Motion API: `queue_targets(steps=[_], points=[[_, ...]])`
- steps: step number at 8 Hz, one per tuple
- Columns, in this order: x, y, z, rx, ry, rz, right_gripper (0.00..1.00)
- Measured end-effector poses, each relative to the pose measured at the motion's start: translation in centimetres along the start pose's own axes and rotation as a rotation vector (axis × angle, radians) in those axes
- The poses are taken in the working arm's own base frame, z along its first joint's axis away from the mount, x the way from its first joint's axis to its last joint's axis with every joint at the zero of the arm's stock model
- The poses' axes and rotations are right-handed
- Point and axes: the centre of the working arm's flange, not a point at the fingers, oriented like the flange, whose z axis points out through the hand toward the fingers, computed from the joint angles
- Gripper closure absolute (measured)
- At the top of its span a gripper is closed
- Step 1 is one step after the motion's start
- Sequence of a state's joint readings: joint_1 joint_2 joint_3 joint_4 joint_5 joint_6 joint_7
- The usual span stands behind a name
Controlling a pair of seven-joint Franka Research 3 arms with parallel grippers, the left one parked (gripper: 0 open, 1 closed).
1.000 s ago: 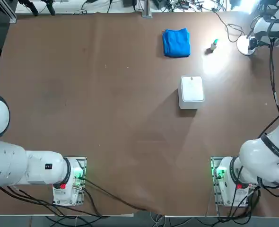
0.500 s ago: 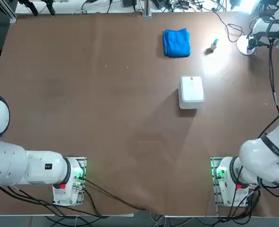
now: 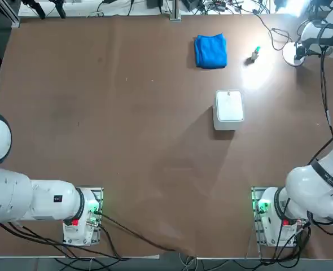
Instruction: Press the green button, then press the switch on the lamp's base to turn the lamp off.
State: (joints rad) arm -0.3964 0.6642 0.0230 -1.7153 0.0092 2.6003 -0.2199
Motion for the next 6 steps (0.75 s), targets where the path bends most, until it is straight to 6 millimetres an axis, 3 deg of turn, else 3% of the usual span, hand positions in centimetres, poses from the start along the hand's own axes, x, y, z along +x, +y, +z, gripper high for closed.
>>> queue_targets(steps=[6], points=[[-0.41,0.24,0.51,-0.001,-0.001,0.004,0.99]])
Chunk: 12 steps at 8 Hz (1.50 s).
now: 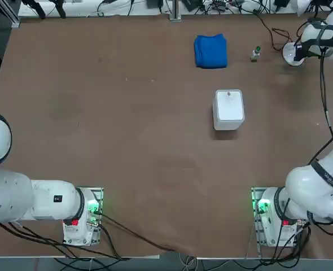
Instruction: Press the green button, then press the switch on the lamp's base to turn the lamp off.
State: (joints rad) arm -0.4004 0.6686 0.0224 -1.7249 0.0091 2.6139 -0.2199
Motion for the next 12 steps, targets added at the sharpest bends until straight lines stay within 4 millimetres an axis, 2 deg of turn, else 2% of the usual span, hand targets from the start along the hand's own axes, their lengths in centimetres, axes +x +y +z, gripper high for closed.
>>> queue_targets(steps=[2,3,4,5,6,8,9,10,11,12], points=[[0.3,-0.4,-0.4,0.004,0.008,-0.005,0.99],[0.6,-1.3,-1.3,0.016,-0.001,-0.015,0.99],[1.2,-2.1,-3.6,0.032,-0.033,-0.027,0.98],[1.6,-2.6,-6.9,0.044,-0.073,-0.035,0.96],[1.4,-2.8,-10.6,0.054,-0.129,-0.038,0.95],[-0.1,-3.3,-17.6,0.075,-0.261,-0.046,0.84],[-0.9,-4.3,-20.8,0.083,-0.303,-0.06,0.65],[-1.2,-6.0,-24.0,0.086,-0.311,-0.089,0.45],[-1.5,-8.5,-26.8,0.088,-0.31,-0.128,0.27],[-1.5,-12.0,-29.1,0.087,-0.304,-0.168,0.1]])
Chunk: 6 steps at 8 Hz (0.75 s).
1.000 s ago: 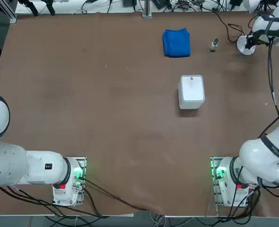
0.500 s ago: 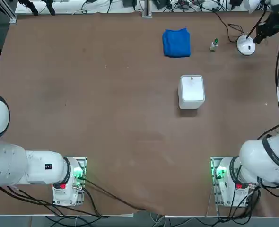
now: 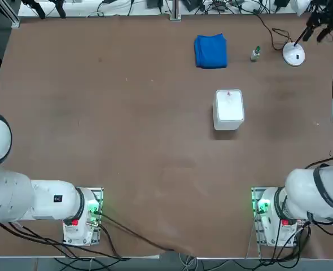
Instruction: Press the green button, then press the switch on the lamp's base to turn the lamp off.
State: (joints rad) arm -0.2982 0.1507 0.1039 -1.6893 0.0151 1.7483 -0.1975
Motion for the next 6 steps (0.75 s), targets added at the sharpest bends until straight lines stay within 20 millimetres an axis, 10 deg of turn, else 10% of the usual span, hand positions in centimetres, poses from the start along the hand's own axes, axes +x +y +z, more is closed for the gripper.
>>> queue_targets(steps=[4,6], points=[[0.8,-16.8,-4.6,-0.023,0.045,-0.077,0.0],[-0.5,-18.3,-10.2,-0.025,0.049,-0.098,0.0]])
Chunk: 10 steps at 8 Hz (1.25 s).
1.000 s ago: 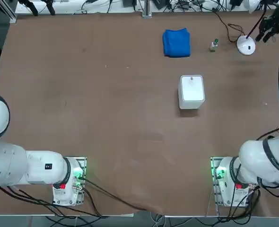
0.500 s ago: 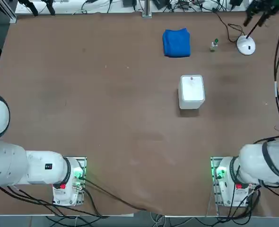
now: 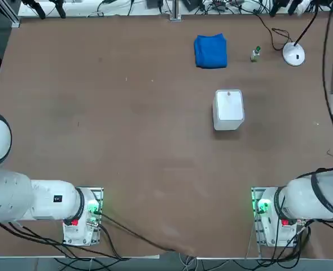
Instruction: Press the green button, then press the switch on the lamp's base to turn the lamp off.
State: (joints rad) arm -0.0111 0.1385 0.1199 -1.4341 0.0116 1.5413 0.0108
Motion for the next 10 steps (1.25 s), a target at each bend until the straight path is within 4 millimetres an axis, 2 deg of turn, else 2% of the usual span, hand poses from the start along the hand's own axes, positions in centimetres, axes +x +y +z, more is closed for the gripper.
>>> queue_targets(steps=[1,2,3,5,7,10], points=[[-0.4,0.5,-2.1,-0.001,0.016,0.009,0.0],[-0.6,1.2,-2.6,-0.005,0.022,0.02,0.0],[-1.1,1.9,-2.1,-0.012,0.01,0.034,0.0],[-3.6,2.7,-1.2,-0.019,-0.019,0.048,0.0],[-5.9,2.9,-1.0,-0.021,-0.017,0.051,0.0],[-6.4,3.0,-1.0,-0.028,-0.011,0.052,0.0]])
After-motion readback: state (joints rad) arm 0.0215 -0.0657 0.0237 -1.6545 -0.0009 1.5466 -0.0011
